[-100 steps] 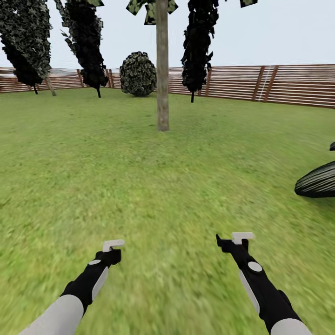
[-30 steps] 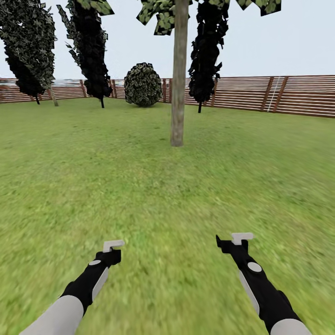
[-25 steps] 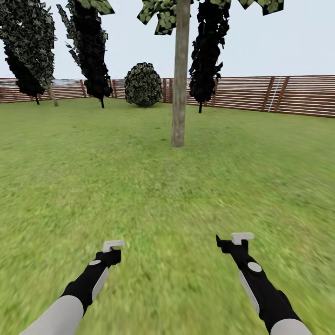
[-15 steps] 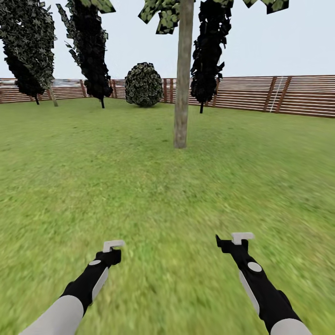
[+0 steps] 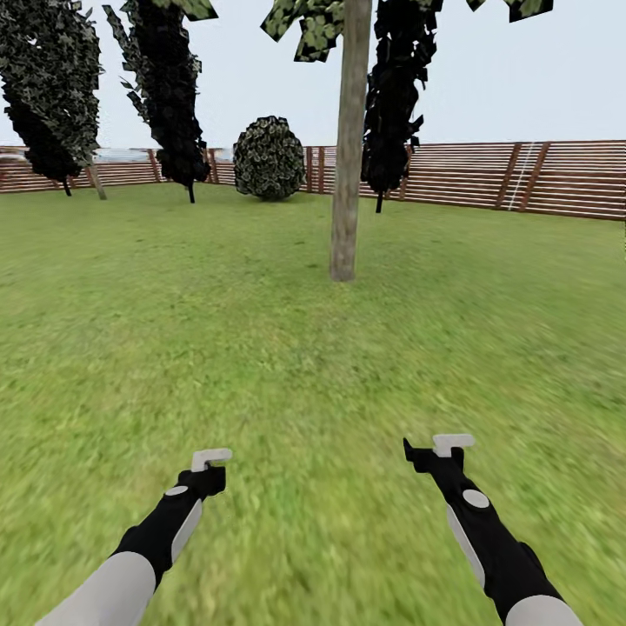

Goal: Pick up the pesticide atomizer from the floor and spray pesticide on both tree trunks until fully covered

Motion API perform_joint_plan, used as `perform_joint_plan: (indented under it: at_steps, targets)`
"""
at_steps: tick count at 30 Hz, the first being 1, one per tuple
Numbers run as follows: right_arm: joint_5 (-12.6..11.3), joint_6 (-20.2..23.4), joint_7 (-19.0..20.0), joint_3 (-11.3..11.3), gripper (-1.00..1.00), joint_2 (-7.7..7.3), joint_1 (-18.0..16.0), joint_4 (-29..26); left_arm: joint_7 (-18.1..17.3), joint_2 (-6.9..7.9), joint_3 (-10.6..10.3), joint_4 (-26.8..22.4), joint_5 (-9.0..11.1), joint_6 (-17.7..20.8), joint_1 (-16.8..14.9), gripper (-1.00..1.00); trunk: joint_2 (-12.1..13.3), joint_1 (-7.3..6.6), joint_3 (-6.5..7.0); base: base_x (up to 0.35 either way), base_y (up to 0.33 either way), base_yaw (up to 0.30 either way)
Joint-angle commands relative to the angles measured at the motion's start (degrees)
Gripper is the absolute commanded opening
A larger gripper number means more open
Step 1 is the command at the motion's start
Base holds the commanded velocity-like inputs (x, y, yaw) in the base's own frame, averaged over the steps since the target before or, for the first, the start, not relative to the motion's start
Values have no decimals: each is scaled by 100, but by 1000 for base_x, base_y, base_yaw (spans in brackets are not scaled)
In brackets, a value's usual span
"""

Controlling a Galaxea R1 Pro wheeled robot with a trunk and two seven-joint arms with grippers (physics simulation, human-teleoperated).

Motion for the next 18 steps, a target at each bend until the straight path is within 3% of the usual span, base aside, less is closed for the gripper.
perform_joint_plan:
  at_steps: [1, 14, 18]
  targets:
    - [0, -1, 0, 0, 100, 0, 0, 0, 3, 0, 6, -1, 0, 0, 0, -100, 0, 0, 4, 297, 181, -179]
    - [0, -2, 0, 0, 100, 0, 0, 9, 21, 0, -23, -2, -8, -6, 0, -100, 0, 0, 68, 309, 150, -236]
    - [0, -2, 0, 0, 100, 0, 0, 10, 31, 0, -27, -2, -8, -8, 0, -100, 0, 0, 73, 322, 120, -84]
